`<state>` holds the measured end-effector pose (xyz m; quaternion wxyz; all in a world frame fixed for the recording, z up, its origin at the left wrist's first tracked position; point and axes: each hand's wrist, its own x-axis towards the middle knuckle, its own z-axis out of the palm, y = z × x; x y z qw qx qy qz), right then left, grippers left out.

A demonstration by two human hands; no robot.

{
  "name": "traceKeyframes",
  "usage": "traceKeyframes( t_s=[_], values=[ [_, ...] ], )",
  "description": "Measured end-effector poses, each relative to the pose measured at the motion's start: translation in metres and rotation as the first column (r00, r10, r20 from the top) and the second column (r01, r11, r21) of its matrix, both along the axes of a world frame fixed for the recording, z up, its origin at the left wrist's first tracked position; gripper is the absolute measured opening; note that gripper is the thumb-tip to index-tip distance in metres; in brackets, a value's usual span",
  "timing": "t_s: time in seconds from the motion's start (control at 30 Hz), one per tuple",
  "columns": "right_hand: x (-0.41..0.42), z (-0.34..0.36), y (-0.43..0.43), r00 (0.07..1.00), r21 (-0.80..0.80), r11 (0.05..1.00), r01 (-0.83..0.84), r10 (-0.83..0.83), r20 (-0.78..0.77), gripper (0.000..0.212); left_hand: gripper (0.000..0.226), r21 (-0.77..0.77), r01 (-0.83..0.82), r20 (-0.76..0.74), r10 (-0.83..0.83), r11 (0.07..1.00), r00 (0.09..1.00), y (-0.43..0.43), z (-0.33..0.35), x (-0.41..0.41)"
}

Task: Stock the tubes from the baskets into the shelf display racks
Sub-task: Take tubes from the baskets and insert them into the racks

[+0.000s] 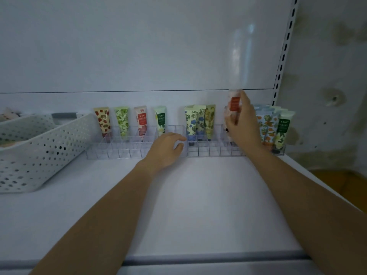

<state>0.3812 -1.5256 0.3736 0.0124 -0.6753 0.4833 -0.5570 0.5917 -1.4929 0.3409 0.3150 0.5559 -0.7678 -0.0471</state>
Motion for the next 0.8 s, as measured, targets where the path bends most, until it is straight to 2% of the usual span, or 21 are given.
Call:
traceKeyframes(
  t_s=[0.07, 0.23, 0.43, 0.5, 0.63, 0.8],
  values=[
    [-0.007, -0.003, -0.003, 0.999, 0.028, 0.999, 0.037, -0.038, 0.013, 0.071, 0.032, -0.004, -0.003, 0.047, 0.003, 1.000, 0.999, 0.000, 0.000, 0.000],
    [-0.008, -0.005, -0.009, 0.991, 0.133, 0.990, 0.039, -0.021, -0.133, 0.077, 0.033, 0.015, -0.005, 0.083, 0.004, 1.000, 0.997, -0.002, 0.001, 0.001],
    [-0.004, -0.008, -0.006, 0.941, 0.281, 0.937, 0.206, -0.112, -0.318, 0.092, 0.033, 0.031, -0.013, 0.098, 0.010, 0.999, 0.995, -0.002, 0.002, 0.002],
    [-0.004, -0.006, -0.003, 0.917, 0.306, 0.920, 0.246, -0.118, -0.381, 0.090, 0.033, 0.027, -0.012, 0.100, 0.009, 1.000, 0.995, -0.003, 0.001, 0.002],
    [-0.005, -0.001, 0.002, 0.861, 0.260, 0.908, 0.329, -0.175, -0.477, 0.071, 0.033, 0.007, -0.007, 0.100, 0.006, 1.000, 0.995, -0.003, 0.001, 0.002],
    [0.002, 0.007, 0.011, 0.823, 0.236, 0.879, 0.414, -0.251, -0.510, 0.080, 0.032, -0.016, -0.016, 0.102, 0.017, 1.000, 0.995, -0.002, -0.001, 0.002]
  ],
)
